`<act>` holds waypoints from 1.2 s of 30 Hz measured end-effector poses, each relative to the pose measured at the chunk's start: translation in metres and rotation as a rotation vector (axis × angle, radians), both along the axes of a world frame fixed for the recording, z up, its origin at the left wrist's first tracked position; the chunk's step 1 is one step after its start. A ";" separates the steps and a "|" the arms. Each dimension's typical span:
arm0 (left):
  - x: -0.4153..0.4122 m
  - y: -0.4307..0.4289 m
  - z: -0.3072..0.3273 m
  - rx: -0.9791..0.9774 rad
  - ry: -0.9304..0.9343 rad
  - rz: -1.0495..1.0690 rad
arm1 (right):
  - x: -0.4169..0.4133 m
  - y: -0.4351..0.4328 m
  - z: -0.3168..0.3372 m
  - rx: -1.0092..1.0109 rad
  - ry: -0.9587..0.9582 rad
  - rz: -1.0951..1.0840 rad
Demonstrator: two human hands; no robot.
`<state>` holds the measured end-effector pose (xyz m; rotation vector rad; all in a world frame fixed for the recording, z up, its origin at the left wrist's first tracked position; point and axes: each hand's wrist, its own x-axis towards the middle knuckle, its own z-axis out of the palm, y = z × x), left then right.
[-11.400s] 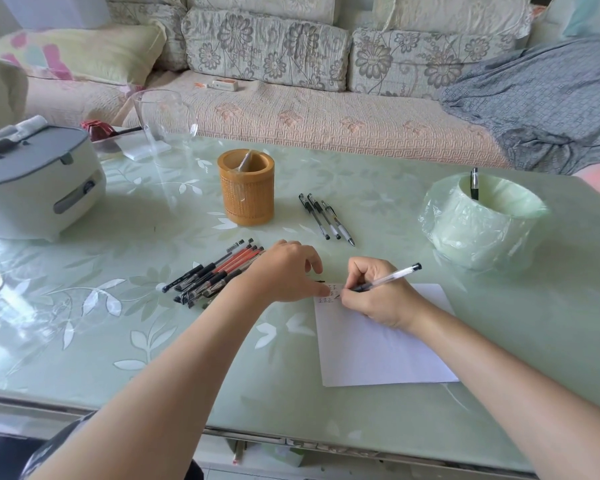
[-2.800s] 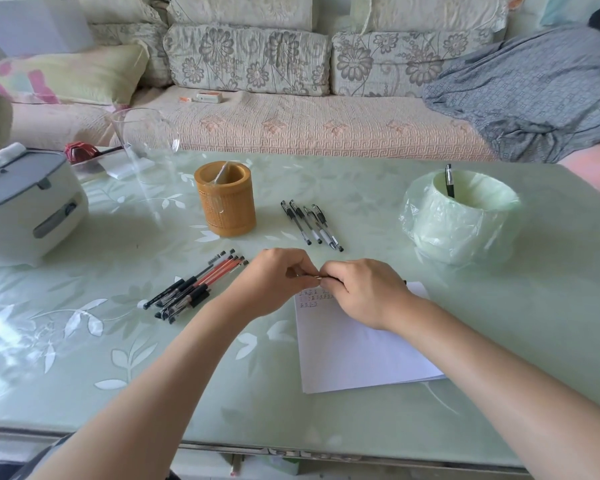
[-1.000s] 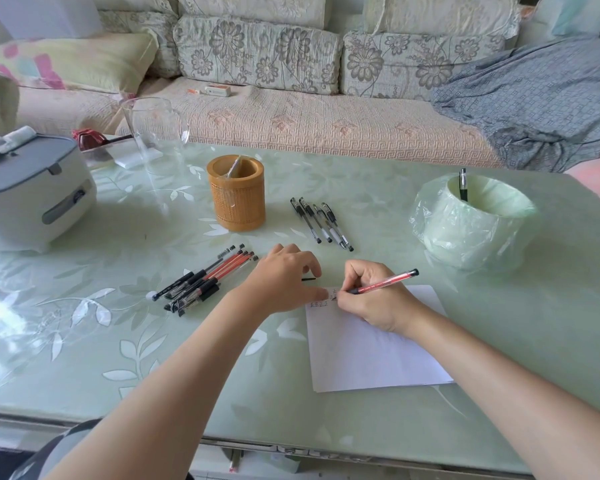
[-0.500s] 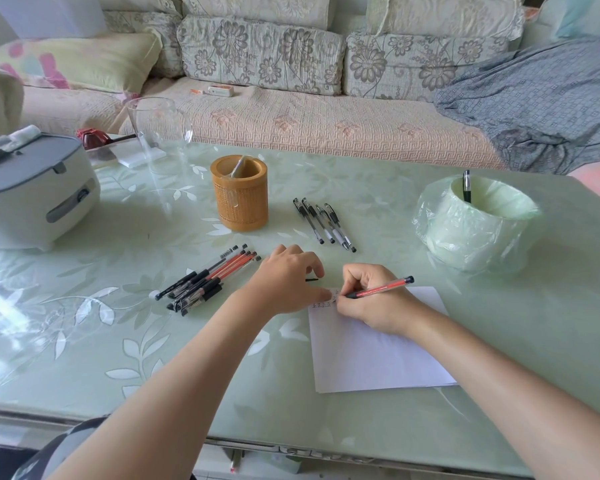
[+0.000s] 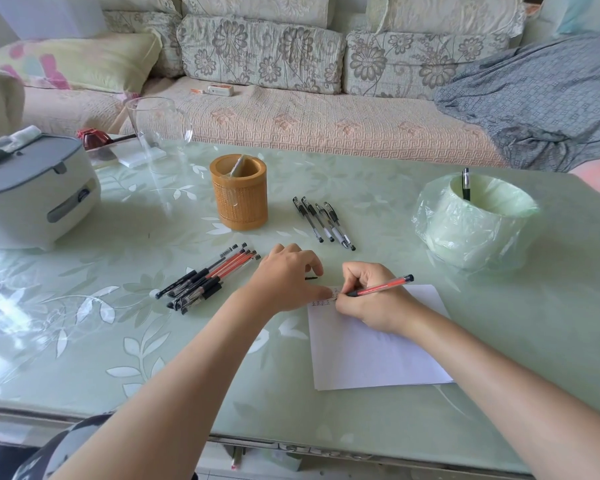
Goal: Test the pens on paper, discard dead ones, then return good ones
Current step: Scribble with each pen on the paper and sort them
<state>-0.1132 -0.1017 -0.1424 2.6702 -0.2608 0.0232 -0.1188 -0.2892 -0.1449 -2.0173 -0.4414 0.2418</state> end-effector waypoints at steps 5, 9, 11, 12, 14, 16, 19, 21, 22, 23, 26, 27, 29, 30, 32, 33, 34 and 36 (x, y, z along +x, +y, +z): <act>0.000 0.001 0.000 0.002 0.006 0.000 | -0.001 -0.001 0.000 0.034 -0.010 -0.011; 0.000 0.001 0.001 0.001 0.012 -0.006 | -0.002 -0.001 0.000 0.000 -0.011 -0.002; 0.000 0.001 0.000 0.003 0.008 -0.004 | -0.001 -0.001 0.000 -0.006 0.000 0.007; 0.000 0.001 0.000 0.004 0.008 -0.003 | -0.001 -0.001 0.000 -0.001 0.010 0.016; 0.000 0.001 0.000 0.001 0.009 -0.002 | -0.001 -0.002 0.001 0.012 0.026 0.028; 0.001 0.001 0.000 -0.001 0.009 -0.004 | 0.000 -0.001 0.002 0.023 0.027 0.015; 0.001 0.001 0.000 -0.002 0.010 -0.006 | -0.001 0.000 0.001 0.026 0.018 -0.001; 0.001 0.001 0.000 -0.005 0.011 -0.006 | 0.000 0.000 0.000 0.020 0.016 0.004; 0.000 0.001 0.000 -0.006 0.012 -0.005 | 0.000 0.000 -0.001 0.020 0.015 0.006; 0.000 0.001 0.000 -0.006 0.011 -0.004 | 0.000 -0.001 -0.001 0.021 0.015 0.007; 0.000 0.000 0.000 -0.003 0.010 -0.005 | 0.001 -0.001 -0.001 0.035 0.004 0.004; 0.000 0.001 0.000 -0.001 0.010 -0.007 | 0.001 -0.001 -0.001 0.038 -0.001 0.003; 0.001 0.001 0.000 0.004 0.016 -0.007 | 0.001 -0.001 -0.001 0.035 0.001 0.014; 0.001 0.001 0.000 0.005 0.018 -0.007 | 0.000 -0.001 -0.001 0.032 0.006 0.024; 0.001 0.001 0.000 0.005 0.017 -0.007 | 0.000 -0.002 -0.001 0.030 0.016 0.045; 0.001 0.000 0.000 0.005 0.015 -0.006 | 0.000 -0.003 0.000 0.033 0.022 0.056; 0.001 0.000 0.000 0.005 0.013 -0.005 | 0.000 -0.003 0.000 0.036 0.028 0.065; 0.001 0.000 0.000 0.004 0.009 -0.002 | 0.000 -0.003 0.000 0.040 0.035 0.068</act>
